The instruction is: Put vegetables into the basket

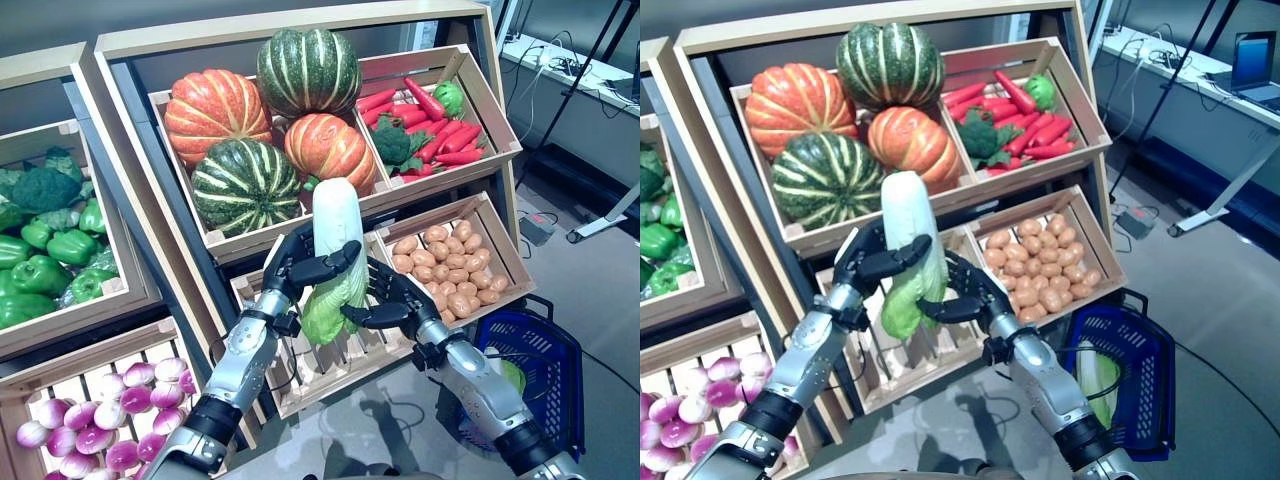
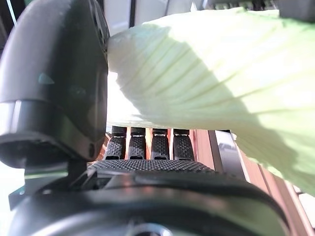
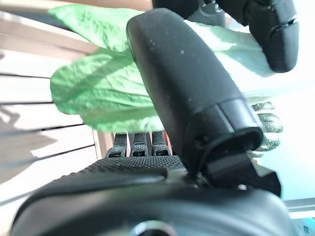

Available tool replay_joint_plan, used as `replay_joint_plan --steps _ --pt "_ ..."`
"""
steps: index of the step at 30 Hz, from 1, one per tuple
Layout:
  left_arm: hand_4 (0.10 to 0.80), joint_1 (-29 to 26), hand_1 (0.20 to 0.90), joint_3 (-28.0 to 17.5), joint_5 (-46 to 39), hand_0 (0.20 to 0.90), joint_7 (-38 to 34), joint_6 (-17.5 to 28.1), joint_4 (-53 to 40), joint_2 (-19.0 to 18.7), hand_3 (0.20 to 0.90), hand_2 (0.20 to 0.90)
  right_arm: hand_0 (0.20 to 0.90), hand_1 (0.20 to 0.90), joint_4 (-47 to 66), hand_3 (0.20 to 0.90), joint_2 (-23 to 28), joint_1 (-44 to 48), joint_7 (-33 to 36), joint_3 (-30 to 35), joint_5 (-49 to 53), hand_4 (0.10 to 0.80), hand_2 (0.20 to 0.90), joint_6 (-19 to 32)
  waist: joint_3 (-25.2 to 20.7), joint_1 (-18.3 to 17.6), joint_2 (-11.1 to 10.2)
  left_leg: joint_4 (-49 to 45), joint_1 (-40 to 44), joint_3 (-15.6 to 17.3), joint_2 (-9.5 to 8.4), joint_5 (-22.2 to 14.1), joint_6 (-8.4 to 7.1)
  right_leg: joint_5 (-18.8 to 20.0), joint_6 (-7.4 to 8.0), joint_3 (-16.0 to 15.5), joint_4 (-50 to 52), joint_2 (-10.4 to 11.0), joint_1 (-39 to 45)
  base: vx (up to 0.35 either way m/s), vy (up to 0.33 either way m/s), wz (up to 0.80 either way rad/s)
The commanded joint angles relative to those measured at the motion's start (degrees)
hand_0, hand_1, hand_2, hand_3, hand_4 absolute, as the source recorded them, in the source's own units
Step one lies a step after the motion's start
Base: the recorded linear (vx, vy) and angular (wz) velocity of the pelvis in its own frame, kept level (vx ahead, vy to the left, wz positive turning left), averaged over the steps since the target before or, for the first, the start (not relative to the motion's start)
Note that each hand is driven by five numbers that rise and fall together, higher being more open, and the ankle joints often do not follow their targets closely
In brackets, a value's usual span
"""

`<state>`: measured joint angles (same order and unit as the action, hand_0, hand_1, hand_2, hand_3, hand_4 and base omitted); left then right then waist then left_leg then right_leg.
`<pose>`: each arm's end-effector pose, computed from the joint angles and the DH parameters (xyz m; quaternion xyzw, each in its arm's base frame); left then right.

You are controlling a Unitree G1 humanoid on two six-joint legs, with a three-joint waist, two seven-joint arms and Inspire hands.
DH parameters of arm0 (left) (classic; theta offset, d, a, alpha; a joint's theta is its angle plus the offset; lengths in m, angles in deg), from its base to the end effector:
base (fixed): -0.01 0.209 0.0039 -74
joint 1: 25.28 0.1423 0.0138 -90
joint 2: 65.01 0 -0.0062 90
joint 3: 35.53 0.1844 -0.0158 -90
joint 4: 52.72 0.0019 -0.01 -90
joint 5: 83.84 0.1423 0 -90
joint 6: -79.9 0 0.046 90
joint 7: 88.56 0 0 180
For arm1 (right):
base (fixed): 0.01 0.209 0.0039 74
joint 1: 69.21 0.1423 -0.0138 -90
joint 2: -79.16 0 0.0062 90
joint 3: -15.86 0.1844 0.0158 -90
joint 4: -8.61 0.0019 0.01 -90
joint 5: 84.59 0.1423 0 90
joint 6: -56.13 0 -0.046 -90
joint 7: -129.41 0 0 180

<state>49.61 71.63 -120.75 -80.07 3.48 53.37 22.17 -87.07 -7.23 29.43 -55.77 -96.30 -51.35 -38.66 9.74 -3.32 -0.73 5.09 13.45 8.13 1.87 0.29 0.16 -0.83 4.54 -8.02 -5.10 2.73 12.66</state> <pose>0.2523 0.1602 0.0519 -0.1263 -0.0543 -0.1754 0.9748 0.2237 -0.1386 0.0373 0.0900 0.0971 0.2255 0.9652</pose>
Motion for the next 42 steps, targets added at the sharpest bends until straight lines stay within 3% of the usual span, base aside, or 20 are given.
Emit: replay_joint_plan --steps 1,5,11,21,22,23,42 --pt "0.400 -6.2 0.300 2.7 -8.6 0.300 11.5 2.8 -4.1 2.7 0.300 0.300 0.900 0.900 -0.8 0.900 -4.5 6.4 -8.9 -0.4 6.5 0.800 0.900 4.0 -5.0 0.8 -0.4 -0.1 0.7 -0.3 -1.93 -6.5 1.01 -2.7 -2.57 -0.1 0.1 -1.0 0.9 0.000 0.000 0.00" --pt "0.400 -6.8 0.300 3.9 -13.5 0.300 21.0 -2.9 -2.9 3.0 0.300 0.300 0.900 0.900 -1.5 0.900 -3.9 9.4 -15.9 0.6 12.3 0.800 0.900 3.8 -5.4 1.0 -0.6 -0.1 1.0 -0.1 -1.79 -6.7 0.85 -2.7 -2.56 -0.2 0.1 -1.0 1.2 0.000 0.000 0.00" --pt "0.400 -7.0 0.300 4.6 -16.7 0.300 30.0 -7.9 0.1 2.3 0.300 0.300 0.900 0.900 -3.5 0.900 -0.9 14.7 -22.1 4.5 19.0 0.800 0.900 3.8 -6.0 1.3 -0.8 -0.1 1.0 -0.3 -1.78 -7.2 0.89 -2.7 -2.45 -0.3 0.1 -1.1 1.1 0.005 -0.002 0.00" --pt "0.400 -6.2 0.300 4.4 -19.9 0.300 38.2 -12.4 6.4 4.1 0.300 0.300 0.900 0.900 -5.6 0.900 0.5 18.9 -26.6 6.9 22.2 0.800 0.900 3.3 -6.6 1.3 -1.0 -0.1 0.6 -0.5 -1.89 -7.5 1.16 -2.9 -2.53 0.0 0.1 -1.1 0.7 0.000 0.000 0.00" --pt "0.400 -6.1 0.300 4.4 -19.8 0.300 38.2 -12.4 7.0 4.4 0.300 0.300 0.665 0.665 -5.7 0.665 0.4 19.1 -26.5 7.0 22.4 0.643 0.665 3.5 -6.6 1.2 -1.0 -0.1 0.6 -0.5 -1.90 -7.5 1.17 -2.9 -2.54 0.1 0.1 -1.1 0.7 0.000 0.000 0.00" --pt "0.400 -6.1 0.300 4.4 -19.4 0.300 38.4 -12.3 7.7 4.6 0.300 0.300 0.300 0.300 -5.7 0.300 0.2 19.2 -26.4 7.1 22.7 0.400 0.300 3.5 -6.6 1.2 -1.0 -0.1 0.6 -0.5 -1.90 -7.5 1.19 -2.9 -2.55 0.1 0.1 -1.1 0.7 0.000 0.000 0.00" --pt "0.400 -4.9 0.300 3.5 -17.2 0.300 38.5 -11.9 10.5 4.7 0.300 0.300 0.300 0.300 -5.2 0.300 -0.2 18.8 -23.3 8.5 21.2 0.400 0.300 4.0 -6.5 0.7 -1.0 -0.1 0.7 0.2 -1.51 -7.3 1.18 -2.8 -2.64 0.8 0.1 -1.1 0.4 0.000 0.000 0.00"
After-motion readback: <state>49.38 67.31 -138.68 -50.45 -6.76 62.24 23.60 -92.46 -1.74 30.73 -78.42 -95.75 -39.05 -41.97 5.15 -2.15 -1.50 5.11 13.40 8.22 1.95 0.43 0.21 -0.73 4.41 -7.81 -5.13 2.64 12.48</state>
